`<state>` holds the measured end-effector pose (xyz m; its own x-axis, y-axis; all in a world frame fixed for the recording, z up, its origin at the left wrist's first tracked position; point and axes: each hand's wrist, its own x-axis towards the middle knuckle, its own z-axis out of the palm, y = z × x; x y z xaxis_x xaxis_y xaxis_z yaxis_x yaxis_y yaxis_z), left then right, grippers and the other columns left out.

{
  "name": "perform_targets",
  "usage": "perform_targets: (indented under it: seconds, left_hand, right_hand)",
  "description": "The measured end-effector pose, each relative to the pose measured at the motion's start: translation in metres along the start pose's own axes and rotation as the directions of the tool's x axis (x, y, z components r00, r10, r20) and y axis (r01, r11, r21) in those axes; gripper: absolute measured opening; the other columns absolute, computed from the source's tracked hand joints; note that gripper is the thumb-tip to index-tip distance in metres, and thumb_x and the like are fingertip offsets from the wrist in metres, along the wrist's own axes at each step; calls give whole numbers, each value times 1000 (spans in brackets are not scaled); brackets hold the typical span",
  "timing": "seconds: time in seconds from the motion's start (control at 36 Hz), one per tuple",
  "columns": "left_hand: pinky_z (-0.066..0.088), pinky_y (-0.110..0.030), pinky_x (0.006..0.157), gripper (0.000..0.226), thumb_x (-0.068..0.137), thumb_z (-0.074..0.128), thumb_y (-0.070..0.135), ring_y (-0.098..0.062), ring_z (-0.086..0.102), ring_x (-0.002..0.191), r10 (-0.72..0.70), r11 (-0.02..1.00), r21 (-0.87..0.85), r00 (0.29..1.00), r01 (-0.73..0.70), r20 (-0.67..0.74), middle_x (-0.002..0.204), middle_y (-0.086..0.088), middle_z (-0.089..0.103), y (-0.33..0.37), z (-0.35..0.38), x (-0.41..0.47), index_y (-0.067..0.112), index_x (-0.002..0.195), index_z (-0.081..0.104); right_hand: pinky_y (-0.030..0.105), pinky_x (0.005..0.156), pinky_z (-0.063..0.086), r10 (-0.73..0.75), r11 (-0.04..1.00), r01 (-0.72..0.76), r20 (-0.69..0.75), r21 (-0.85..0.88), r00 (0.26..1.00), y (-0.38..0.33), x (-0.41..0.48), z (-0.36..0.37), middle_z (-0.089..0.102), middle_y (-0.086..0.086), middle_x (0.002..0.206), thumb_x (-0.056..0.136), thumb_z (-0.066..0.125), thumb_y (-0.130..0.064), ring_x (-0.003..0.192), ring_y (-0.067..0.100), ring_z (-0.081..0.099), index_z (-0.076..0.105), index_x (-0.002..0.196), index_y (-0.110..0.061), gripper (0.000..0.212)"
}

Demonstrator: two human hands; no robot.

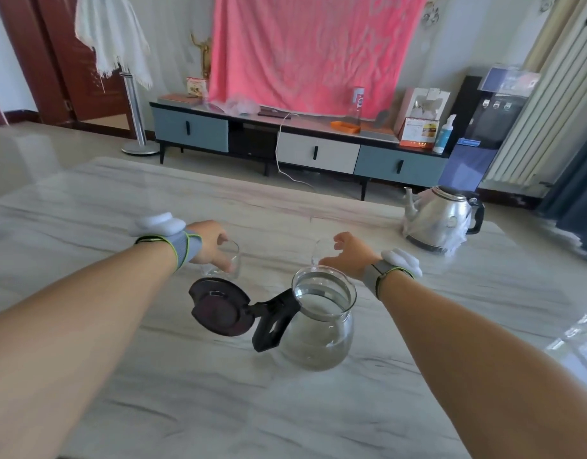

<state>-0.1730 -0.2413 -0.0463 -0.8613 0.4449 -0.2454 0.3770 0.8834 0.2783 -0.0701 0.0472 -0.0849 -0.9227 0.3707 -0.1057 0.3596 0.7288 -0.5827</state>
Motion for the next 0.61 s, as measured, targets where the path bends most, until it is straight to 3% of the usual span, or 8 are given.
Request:
perform_targets:
  seconds: [0.11, 0.22, 0.39, 0.5, 0.56, 0.61]
  left_hand:
    - [41, -25, 95, 79, 79, 83, 42, -20, 55, 128, -4, 998, -55, 1000, 2, -31, 144, 0, 55, -7, 4, -9, 14, 145, 49]
    - [43, -28, 102, 76, 80, 83, 41, -19, 57, 125, -5, 995, -102, 999, 2, -37, 141, 0, 57, -19, 11, -18, 16, 144, 50]
    - [41, -27, 102, 60, 86, 78, 13, -25, 58, 125, -12, 982, -188, 1000, 9, -12, 139, -10, 60, -33, 18, -38, 9, 141, 53]
    - [44, -30, 104, 68, 76, 85, 22, -22, 59, 123, -2, 985, -172, 1000, -2, -27, 133, -4, 63, -31, 23, -65, 13, 137, 58]
    - [47, -28, 89, 74, 52, 87, 44, -16, 65, 106, 5, 984, -180, 999, -11, -34, 118, 3, 70, -31, 26, -75, 21, 119, 68]
    - [45, -26, 73, 64, 39, 83, 57, -11, 62, 83, 6, 981, -191, 999, -12, -36, 97, 8, 68, -31, 28, -87, 29, 95, 69]
  right_hand:
    - [33, 104, 48, 47, 996, -45, -17, 79, 999, 11, -8, -5, 54, 7, 153, 92, 79, -28, 130, 26, 59, 38, 155, -11, 77]
    - [38, 103, 50, 94, 983, -85, -52, 164, 994, 31, -25, -11, 56, 9, 149, 89, 81, -24, 119, 24, 58, 40, 152, -11, 76]
    - [46, 107, 52, 130, 965, -108, -77, 241, 989, 52, -58, -13, 54, 12, 149, 87, 83, -18, 124, 30, 60, 41, 151, -11, 77]
    - [45, 103, 53, 141, 949, -107, -95, 295, 986, 60, -82, -12, 53, 13, 148, 87, 83, -14, 122, 29, 58, 40, 151, -10, 77]
    - [44, 101, 53, 151, 945, -114, -100, 308, 984, 63, -90, -13, 53, 12, 147, 88, 83, -15, 117, 27, 57, 40, 152, -10, 77]
    - [43, 99, 54, 154, 943, -114, -107, 311, 982, 66, -101, -13, 53, 11, 146, 88, 83, -15, 115, 26, 58, 41, 151, -11, 76]
